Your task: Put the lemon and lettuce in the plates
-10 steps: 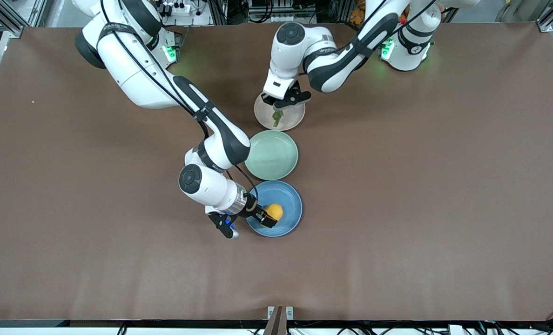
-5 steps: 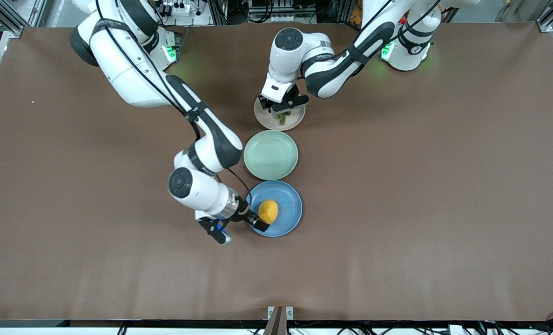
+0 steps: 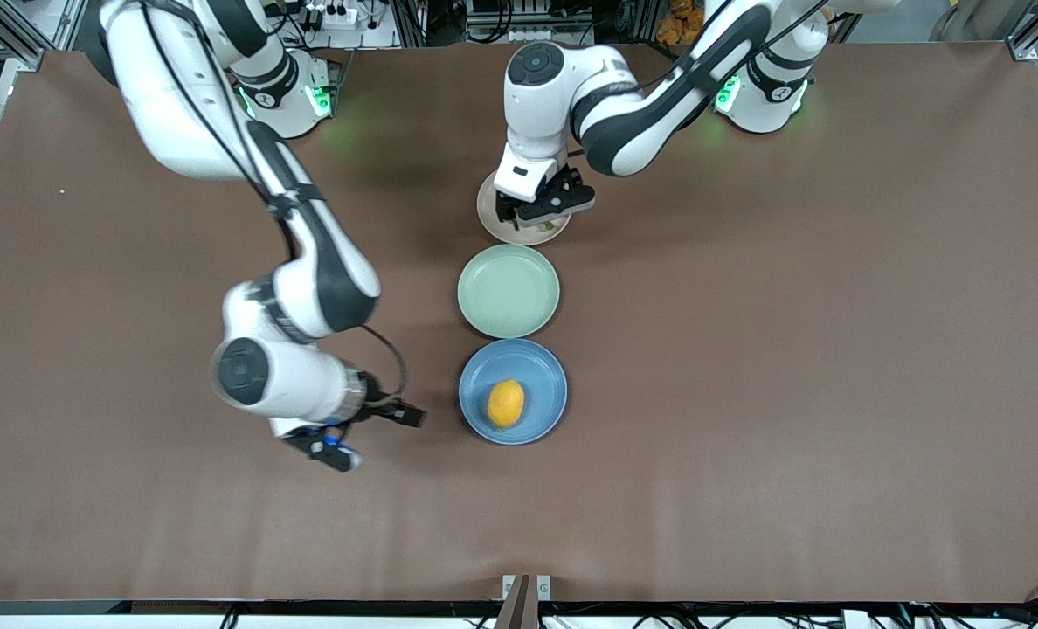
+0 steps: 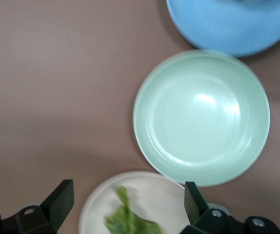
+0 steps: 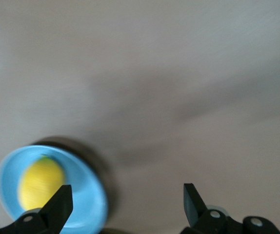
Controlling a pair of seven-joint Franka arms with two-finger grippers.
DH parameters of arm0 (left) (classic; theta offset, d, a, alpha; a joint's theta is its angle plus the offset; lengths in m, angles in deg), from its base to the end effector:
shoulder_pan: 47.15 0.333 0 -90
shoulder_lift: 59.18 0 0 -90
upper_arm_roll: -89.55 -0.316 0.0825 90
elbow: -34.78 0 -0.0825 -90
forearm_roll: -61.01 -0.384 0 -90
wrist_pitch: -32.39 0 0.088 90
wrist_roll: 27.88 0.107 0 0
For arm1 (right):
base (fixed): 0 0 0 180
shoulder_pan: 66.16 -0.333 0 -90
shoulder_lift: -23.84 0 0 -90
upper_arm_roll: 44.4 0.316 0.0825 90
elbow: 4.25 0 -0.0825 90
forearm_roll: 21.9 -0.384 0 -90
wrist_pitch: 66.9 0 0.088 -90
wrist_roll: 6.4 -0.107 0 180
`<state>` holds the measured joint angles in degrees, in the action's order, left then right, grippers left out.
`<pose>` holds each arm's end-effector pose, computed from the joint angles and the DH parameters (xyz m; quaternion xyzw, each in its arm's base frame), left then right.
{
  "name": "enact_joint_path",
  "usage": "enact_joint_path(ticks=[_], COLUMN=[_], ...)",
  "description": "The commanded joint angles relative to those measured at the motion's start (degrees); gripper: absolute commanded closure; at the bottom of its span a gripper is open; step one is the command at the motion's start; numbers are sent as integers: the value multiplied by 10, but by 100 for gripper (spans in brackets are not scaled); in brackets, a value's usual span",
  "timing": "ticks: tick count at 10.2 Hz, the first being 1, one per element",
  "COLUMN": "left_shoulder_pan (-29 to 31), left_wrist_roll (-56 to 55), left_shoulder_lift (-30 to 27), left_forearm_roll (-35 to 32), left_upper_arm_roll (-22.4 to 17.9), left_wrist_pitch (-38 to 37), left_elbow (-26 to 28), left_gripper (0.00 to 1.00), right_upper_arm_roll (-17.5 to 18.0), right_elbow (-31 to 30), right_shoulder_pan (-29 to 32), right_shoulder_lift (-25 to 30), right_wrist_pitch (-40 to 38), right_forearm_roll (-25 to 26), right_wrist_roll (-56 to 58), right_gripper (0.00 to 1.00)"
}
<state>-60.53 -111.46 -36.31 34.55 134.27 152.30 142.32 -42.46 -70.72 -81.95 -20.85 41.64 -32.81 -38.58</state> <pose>0.3691 -0.4942 0.3484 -0.9913 -0.1163 -0.0474 0.0384 0.7146 0.2355 0.3288 -0.9814 0.1616 0.0632 0.0824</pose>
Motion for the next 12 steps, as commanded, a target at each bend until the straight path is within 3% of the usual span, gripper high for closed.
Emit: enact_joint_path(ticks=[1,5,7,10,12], left_shoulder_pan=[26,155,216,276,315], left_wrist_roll=[111,335,417,460,542], left_shoulder_lift=[-2,-3,-3,-12,-26], left_forearm_roll=[31,62,65,62,66], left_upper_arm_roll=[0,2,1,5,4], left_wrist_pitch=[-110,-183,-183,-185,-185], left_elbow=[-86,-191,-210,-213,-213], left_gripper=[0,0,0,0,0], right_upper_arm_roll=[-52,-76,-78,-78,-73], right_elbow=[-17,-115,-170,-239,-234], right_shoulder_pan=[19,73,100,134,162], right_shoulder_lift=[56,199,285,388,414], right_wrist_pitch=[-75,-99,-119,-129,-174], right_forearm_roll=[0,17,77,79,80], right_wrist_roll=[86,164,178,267,333], right_gripper=[0,0,0,0,0])
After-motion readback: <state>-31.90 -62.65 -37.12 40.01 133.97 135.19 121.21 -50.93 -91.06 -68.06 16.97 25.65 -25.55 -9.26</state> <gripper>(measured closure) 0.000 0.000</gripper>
